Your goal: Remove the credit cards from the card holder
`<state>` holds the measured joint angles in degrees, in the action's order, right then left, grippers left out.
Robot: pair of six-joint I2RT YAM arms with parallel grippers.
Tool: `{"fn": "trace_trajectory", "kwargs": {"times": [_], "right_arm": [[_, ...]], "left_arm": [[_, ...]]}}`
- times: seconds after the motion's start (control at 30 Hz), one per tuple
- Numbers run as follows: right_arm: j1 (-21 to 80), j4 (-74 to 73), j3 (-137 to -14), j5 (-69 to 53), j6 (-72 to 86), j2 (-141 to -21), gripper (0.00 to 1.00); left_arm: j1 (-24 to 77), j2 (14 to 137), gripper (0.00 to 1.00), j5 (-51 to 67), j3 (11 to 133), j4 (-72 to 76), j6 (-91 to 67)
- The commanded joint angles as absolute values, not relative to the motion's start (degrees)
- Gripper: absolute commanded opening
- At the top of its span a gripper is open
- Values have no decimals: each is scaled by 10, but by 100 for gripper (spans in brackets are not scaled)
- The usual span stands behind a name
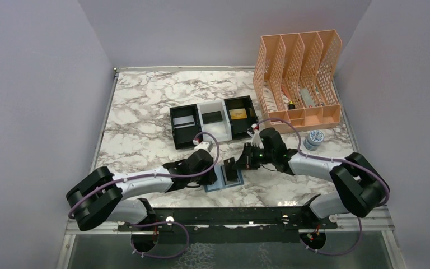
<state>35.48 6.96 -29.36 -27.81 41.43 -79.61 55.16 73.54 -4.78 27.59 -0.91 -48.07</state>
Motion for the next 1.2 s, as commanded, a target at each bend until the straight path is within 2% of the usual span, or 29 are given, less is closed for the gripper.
{"fn": "trace_trajectory", "kwargs": {"times": [0.0,0.3,0.53,0.67,0.87,1.17], "right_arm": [[352,113,-307,-366,420,-832,1],[353,116,-329,-401,448,-848,1],[357,95,-357,-406,449,-922,1],[357,73,-359,-381,450,-940,1],[357,92,-360,-413,455,-944,1],[357,108,-362,-420,461,-899,1]], "left_arm": [[552,706,32,-74,280,-62,-469],[552,628,48,-124,266,-112,-482],[552,582,54,-147,257,-142,-493],[551,560,62,-157,251,-154,-500],[550,553,73,-160,236,-164,-509],[551,569,72,-146,218,-140,-515]]}}
